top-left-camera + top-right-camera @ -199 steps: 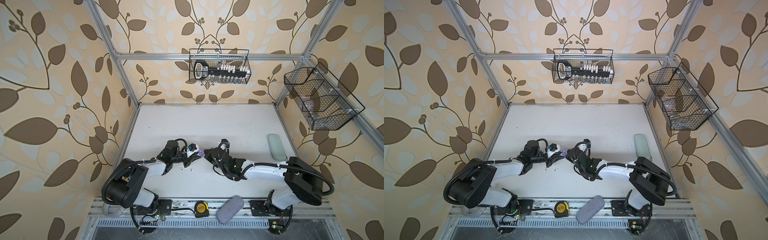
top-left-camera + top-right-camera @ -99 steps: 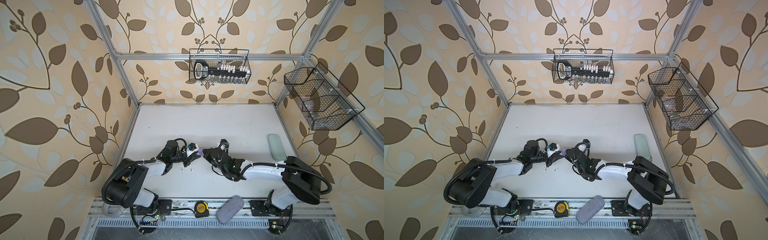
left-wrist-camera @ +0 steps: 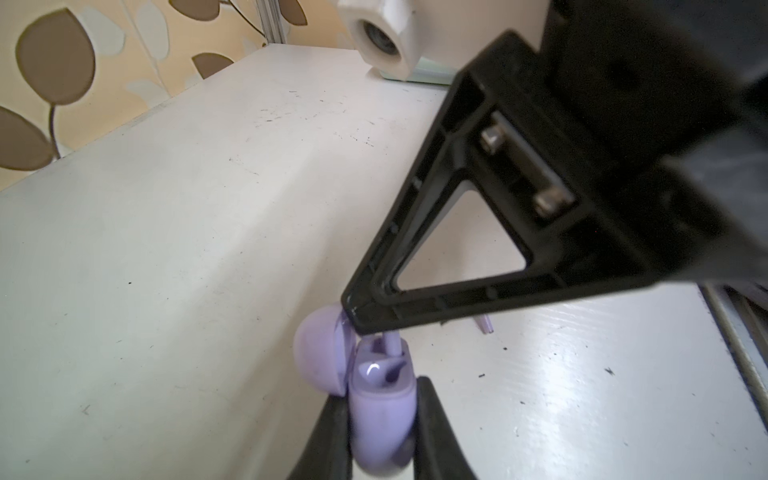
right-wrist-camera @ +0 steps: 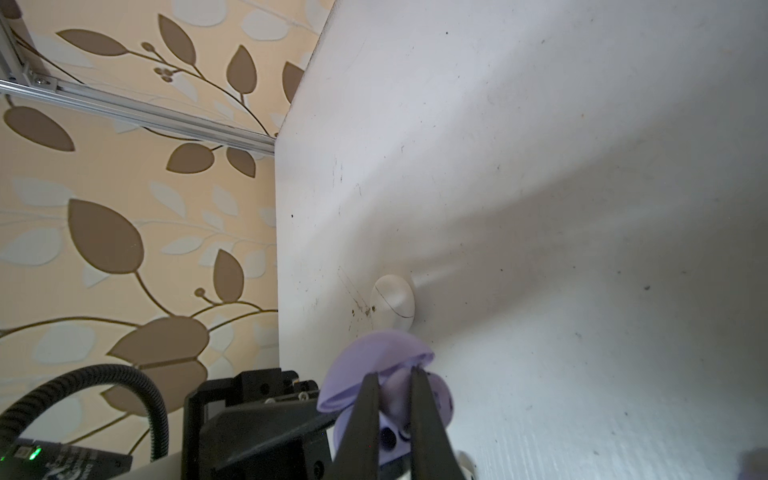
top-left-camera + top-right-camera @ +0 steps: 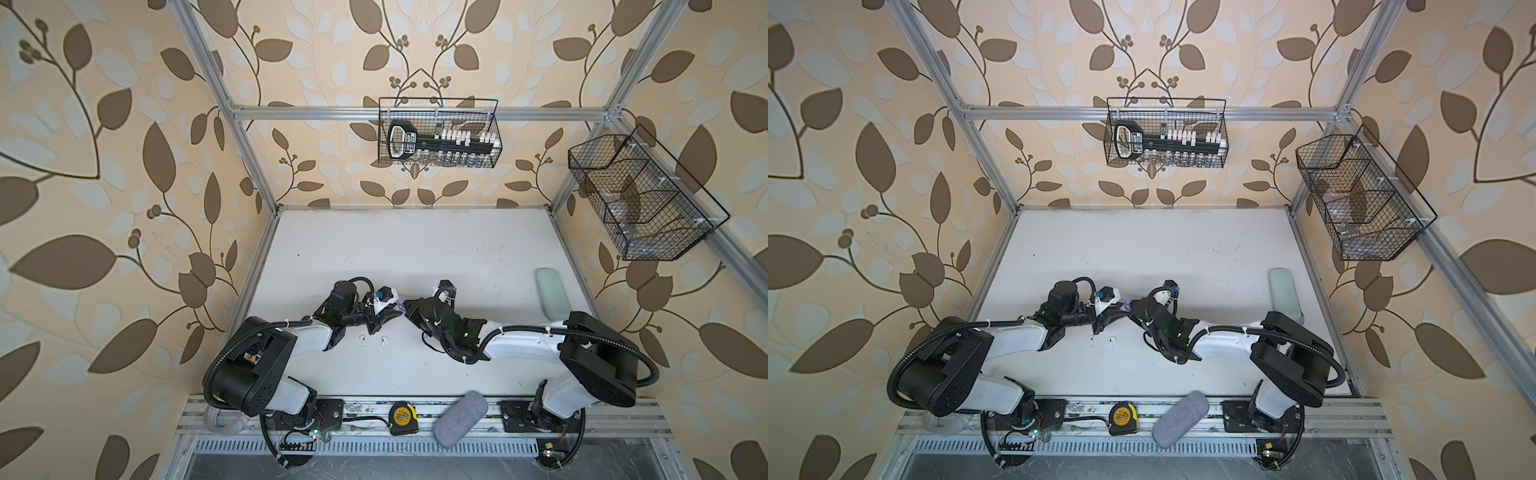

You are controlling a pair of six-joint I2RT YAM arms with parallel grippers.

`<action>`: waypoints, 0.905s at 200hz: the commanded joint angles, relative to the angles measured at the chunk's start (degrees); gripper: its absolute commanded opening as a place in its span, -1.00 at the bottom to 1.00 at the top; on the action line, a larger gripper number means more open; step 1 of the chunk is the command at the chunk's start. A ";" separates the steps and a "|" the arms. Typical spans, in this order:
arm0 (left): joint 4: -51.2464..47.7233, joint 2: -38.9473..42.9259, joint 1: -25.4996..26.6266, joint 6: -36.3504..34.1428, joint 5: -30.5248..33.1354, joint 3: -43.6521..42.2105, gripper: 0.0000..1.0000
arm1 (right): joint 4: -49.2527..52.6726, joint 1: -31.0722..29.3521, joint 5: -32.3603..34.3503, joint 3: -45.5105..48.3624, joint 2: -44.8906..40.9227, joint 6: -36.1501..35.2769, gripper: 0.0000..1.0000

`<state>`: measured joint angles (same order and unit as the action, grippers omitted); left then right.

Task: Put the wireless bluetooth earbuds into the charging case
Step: 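Move the held lavender earbud over the case slot held by the left gripper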

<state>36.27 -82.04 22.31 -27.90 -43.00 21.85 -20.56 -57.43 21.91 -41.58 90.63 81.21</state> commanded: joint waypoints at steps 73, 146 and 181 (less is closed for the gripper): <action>4.16 0.04 -1.04 0.83 -0.66 -0.58 -1.00 | 5.06 -1.23 -0.15 -3.04 2.12 1.85 -0.79; 4.59 0.04 -1.12 0.92 -0.85 -0.75 -1.00 | 7.60 -1.29 -0.78 -4.56 3.68 2.29 -0.70; 4.69 0.04 -1.21 1.01 -0.94 -0.81 -1.00 | 7.99 -1.28 -0.88 -4.50 3.68 2.37 -0.63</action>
<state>36.64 -82.24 21.67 -26.94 -43.00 21.21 -15.53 -58.13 22.06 -45.15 93.06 82.11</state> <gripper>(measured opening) 0.223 0.180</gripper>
